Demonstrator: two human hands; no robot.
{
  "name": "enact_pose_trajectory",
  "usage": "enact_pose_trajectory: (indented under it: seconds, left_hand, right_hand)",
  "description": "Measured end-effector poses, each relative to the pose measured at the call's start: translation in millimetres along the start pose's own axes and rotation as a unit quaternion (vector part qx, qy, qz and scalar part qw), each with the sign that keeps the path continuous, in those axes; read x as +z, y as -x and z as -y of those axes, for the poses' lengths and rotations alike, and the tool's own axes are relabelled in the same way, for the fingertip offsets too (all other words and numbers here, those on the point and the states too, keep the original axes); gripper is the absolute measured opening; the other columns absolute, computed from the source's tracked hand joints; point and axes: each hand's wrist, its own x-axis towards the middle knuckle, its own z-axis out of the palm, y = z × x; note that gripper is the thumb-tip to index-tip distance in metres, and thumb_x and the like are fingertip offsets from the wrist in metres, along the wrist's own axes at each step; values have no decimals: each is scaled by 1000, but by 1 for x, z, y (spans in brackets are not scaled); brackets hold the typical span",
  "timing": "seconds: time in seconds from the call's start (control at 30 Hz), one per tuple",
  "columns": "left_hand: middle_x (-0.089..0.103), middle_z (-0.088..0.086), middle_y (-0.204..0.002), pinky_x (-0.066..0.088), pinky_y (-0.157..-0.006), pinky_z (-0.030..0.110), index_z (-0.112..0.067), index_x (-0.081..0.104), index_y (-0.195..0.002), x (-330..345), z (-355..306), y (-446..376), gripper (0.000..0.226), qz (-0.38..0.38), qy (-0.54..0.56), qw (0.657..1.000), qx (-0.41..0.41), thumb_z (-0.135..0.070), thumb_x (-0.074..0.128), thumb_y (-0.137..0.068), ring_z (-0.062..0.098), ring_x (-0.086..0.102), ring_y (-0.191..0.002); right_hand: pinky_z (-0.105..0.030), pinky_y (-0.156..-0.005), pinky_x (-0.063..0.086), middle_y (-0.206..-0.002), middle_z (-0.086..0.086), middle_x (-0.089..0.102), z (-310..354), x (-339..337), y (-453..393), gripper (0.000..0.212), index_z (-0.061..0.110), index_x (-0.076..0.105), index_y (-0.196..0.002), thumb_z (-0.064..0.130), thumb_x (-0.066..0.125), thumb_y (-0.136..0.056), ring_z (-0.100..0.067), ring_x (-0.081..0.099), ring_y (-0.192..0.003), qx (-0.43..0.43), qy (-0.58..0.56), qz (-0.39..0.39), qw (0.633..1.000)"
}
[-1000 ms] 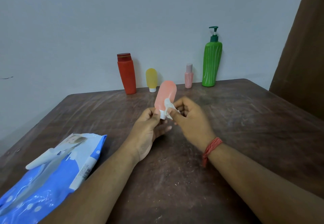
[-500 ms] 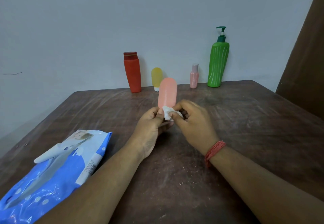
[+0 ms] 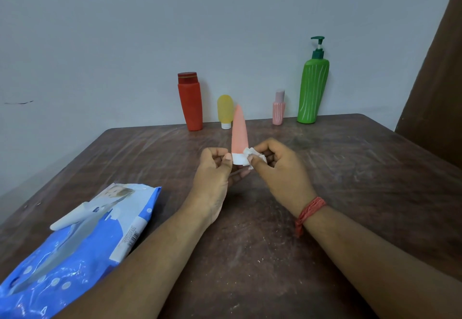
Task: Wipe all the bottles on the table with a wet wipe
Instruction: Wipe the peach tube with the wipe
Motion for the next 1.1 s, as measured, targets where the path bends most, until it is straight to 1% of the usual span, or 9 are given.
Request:
enact_pose_trajectory:
  seconds: [0.13,0.27,0.5,0.63,0.73,0.8,0.87,0.97,1.1]
  left_hand:
    - [70,15,-119,59,-87,36,-2,52,-118,5,3,9,21,70,-13,997,-2,-17,53,-103,23,72,-103]
    - [74,15,-109,60,-76,29,-2,54,-113,4,1,8,22,68,53,996,-30,-17,59,-97,18,73,-91]
    - [71,14,-110,59,-79,31,2,60,-121,-3,-2,1,24,71,110,990,-56,-10,52,-101,16,70,-90]
    - [71,14,-110,60,-83,34,1,60,-123,-2,-3,2,25,92,111,988,-55,-8,46,-104,17,69,-92]
    - [71,13,-117,59,-85,34,-2,60,-126,0,-1,4,29,104,80,990,-53,-12,40,-107,18,69,-99]
    - [73,8,-115,58,-87,34,-6,62,-124,1,1,6,30,114,49,992,-40,-18,42,-106,19,67,-104]
    - [75,1,-102,57,-87,33,-9,66,-118,1,2,7,27,112,34,993,-27,-23,48,-103,17,67,-100]
    - [75,3,-109,56,-86,31,-8,66,-120,0,1,6,38,108,28,994,-20,-32,57,-92,16,65,-99]
    - [73,-1,-101,56,-85,29,-8,67,-122,1,2,7,39,109,16,994,-2,-31,57,-93,11,62,-91]
  right_hand:
    - [-21,-60,45,-84,6,61,4,0,2,7,17,65,-85,19,70,-88,-9,56,-72,-60,58,-45,995]
    - [-18,-61,43,-82,9,59,9,-1,2,7,15,66,-84,18,71,-88,-7,55,-74,-123,97,-43,987]
    - [-10,-58,38,-79,9,60,7,-1,1,9,16,65,-83,20,69,-91,-7,54,-72,-72,73,-64,993]
    - [-11,-57,40,-78,7,62,7,-2,1,11,18,65,-83,23,66,-93,-5,55,-70,-42,49,-68,996]
    - [-14,-57,43,-80,5,63,8,-2,1,9,18,65,-85,23,66,-92,-8,57,-71,-36,44,-66,996]
    - [-18,-58,45,-83,5,63,9,-2,1,8,18,65,-85,22,67,-92,-9,58,-73,-41,47,-65,996]
    - [-14,-58,43,-84,7,62,10,-1,2,8,19,64,-86,23,68,-92,-7,57,-73,-44,58,-52,996]
    - [-12,-59,42,-84,10,62,8,0,2,8,21,63,-86,24,67,-92,-4,56,-73,-34,64,-40,997]
    - [-12,-58,42,-75,10,63,7,-2,1,10,23,63,-86,21,63,-95,-1,57,-67,16,1,-32,999]
